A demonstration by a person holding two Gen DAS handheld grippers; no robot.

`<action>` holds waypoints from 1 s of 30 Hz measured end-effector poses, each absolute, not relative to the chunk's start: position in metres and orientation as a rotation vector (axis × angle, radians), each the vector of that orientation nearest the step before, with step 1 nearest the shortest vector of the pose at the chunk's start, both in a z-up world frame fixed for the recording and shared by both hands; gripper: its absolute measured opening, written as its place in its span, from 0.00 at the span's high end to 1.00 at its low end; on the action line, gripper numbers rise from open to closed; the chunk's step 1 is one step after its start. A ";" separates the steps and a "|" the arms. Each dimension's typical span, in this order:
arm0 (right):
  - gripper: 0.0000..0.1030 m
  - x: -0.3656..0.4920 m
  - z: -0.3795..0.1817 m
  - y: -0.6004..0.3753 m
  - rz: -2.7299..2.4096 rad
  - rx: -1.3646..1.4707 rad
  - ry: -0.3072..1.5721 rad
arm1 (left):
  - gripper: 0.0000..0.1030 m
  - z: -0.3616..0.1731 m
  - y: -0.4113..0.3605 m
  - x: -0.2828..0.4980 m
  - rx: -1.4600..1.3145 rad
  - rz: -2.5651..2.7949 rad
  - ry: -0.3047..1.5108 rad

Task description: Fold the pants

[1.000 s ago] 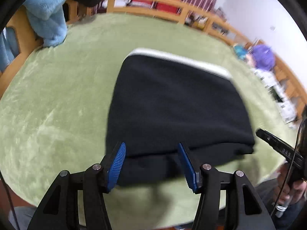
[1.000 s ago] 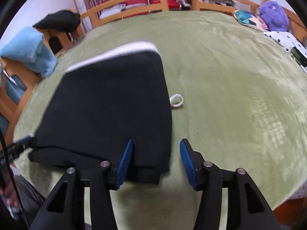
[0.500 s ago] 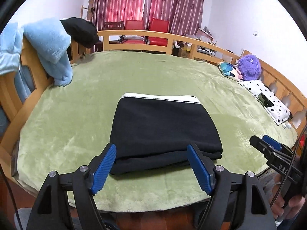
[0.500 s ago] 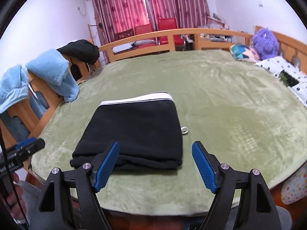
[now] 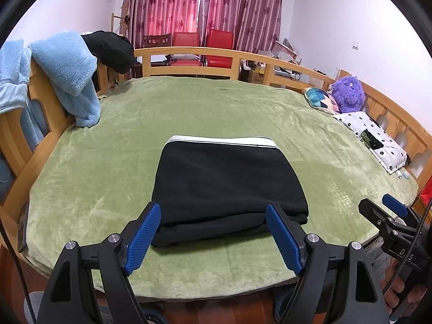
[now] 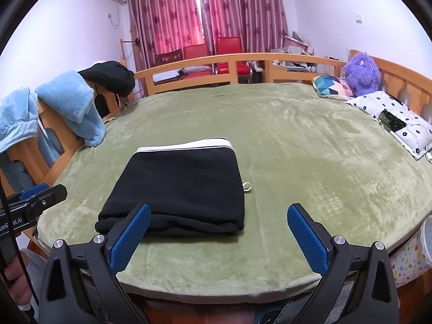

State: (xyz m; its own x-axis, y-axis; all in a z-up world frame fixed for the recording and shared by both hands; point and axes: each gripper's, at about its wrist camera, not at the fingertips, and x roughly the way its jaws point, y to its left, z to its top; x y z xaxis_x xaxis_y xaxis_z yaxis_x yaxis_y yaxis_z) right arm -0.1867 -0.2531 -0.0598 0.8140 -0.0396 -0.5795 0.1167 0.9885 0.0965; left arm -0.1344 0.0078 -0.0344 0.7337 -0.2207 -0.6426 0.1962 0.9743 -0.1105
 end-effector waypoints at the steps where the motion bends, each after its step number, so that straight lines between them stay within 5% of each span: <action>1: 0.03 -0.188 -0.060 -0.253 -0.084 0.132 0.614 | 0.23 -0.034 0.008 -0.134 -0.036 -0.228 0.712; 30: 0.03 -0.189 -0.062 -0.254 -0.099 0.142 0.624 | 0.23 -0.032 0.008 -0.137 -0.043 -0.223 0.706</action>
State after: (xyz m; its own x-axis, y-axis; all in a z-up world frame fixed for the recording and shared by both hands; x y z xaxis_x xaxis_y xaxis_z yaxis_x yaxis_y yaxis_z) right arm -0.1889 -0.2541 -0.0619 0.8071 -0.0493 -0.5883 0.1350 0.9855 0.1026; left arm -0.1368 0.0078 -0.0317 0.7382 -0.2174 -0.6386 0.1886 0.9754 -0.1140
